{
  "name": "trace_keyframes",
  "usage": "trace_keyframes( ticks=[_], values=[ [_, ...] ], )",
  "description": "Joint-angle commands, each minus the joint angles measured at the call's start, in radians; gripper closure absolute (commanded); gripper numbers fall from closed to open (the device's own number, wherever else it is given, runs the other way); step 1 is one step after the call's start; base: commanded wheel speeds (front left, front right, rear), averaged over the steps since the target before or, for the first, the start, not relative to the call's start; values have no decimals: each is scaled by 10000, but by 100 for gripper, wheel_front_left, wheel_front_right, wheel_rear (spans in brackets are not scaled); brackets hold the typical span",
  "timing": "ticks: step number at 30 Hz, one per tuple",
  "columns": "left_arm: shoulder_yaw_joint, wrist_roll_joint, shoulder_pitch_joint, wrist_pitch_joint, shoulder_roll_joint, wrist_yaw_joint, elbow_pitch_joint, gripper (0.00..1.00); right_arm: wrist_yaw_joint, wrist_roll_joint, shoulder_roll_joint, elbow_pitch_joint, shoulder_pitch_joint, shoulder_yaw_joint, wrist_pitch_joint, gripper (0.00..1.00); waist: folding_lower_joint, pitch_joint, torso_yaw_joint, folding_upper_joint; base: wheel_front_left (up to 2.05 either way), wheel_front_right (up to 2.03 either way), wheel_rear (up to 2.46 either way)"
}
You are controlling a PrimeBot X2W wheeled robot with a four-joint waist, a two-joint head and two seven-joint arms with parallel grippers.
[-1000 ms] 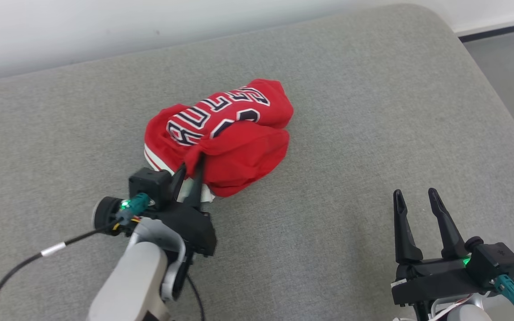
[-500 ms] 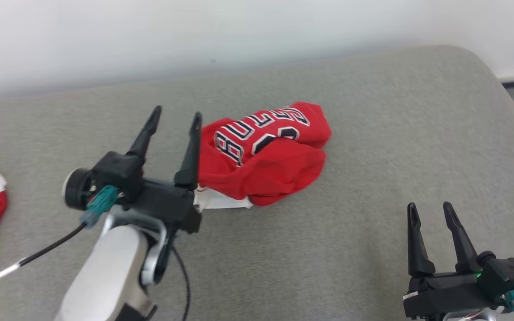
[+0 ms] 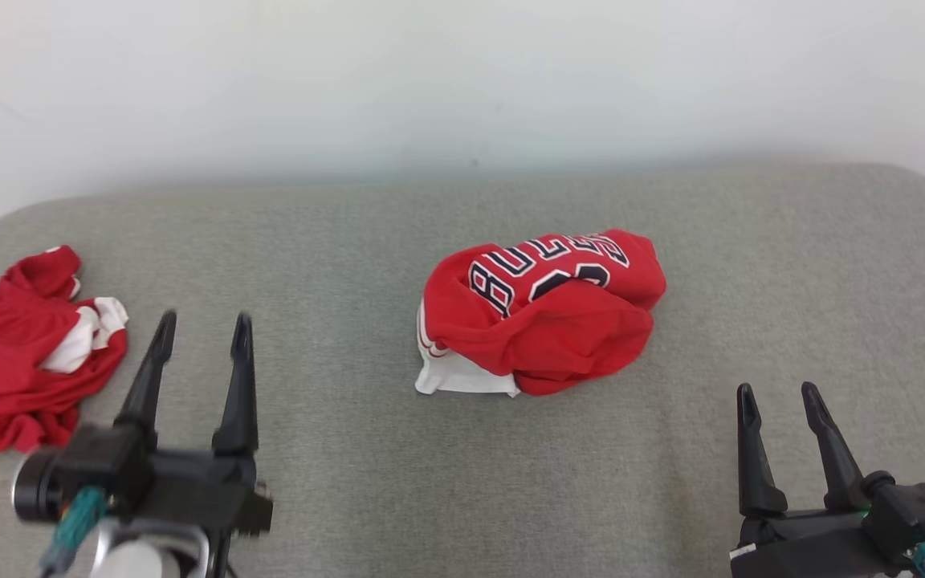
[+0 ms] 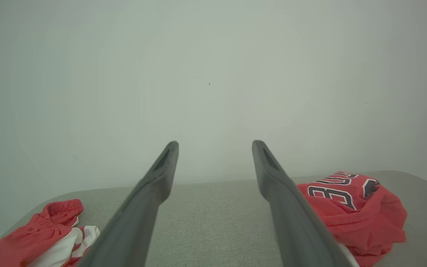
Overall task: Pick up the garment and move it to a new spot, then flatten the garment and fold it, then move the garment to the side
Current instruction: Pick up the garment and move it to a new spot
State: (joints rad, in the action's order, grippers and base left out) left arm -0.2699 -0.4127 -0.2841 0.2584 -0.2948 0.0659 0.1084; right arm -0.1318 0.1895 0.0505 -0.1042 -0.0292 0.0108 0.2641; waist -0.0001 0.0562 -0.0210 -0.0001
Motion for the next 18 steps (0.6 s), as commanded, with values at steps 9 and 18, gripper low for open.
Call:
trace_keyframes(
  ticks=[9, 18],
  values=[
    [1026, 431, 2029, 72, 339, 143, -792, 0, 21, -136, -2, -19, 332, -10, 6, 0, 1, -445, 416, 1, 0, 0, 0],
    [1559, 1001, 2816, 75, 944, -246, -830, 0, 21, -180, -3, -69, 500, 77, -31, 0, 1, -463, 470, 1, 0, 0, 0]
  ],
)
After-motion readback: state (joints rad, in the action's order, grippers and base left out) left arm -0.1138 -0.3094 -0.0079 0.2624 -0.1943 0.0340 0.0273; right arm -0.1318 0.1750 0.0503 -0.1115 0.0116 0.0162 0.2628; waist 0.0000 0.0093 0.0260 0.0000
